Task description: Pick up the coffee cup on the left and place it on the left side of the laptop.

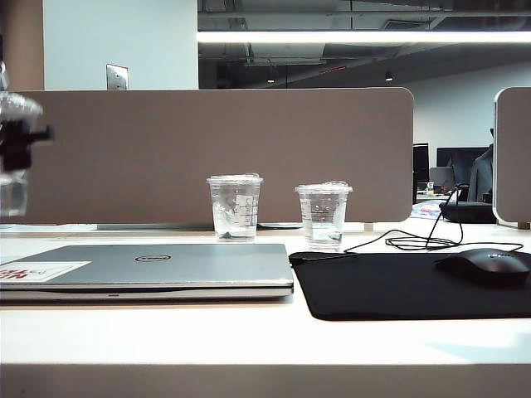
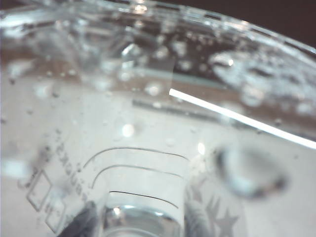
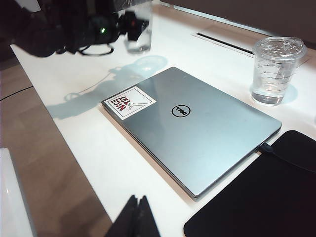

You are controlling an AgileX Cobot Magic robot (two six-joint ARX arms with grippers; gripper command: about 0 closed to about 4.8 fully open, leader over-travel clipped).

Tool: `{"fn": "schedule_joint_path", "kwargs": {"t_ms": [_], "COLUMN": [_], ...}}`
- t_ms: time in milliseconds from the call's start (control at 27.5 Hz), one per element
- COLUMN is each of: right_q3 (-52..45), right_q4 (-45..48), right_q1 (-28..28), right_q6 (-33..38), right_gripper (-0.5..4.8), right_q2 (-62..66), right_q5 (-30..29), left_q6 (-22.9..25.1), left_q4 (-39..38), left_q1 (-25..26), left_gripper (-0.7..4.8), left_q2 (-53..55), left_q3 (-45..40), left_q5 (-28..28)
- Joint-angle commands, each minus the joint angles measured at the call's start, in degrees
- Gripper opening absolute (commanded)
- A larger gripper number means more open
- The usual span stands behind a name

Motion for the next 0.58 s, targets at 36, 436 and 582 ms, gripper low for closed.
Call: {"fn": "schedule_joint_path", "kwargs": {"t_ms": [36,436,582], "right_q3": [0.4,0.4,0.4], "right_q4": [0.8,0.8,0.8], "right_q1": [0.0,0.0,0.0], "right_q6": [-0.2,-0.2,-0.2], "right_gripper": [-0.04,-0.04,-0.04], "right_q2": [-0.1,-0.1,0.0], "right_q5": [-0.8,-1.6,-1.6], "left_q6": [-1.0,0.3,0.4], "left_q4": [4.6,11.9,13.1], "left_q1": [0.1,0.2,1.1], "left_gripper": [2.14,2.13,2.13], "left_q2": [-0.5,0.8,2.8], "left_q3": [-3.1,-10.6,-10.6], "left_q5": [2.0,1.7,1.5]}}
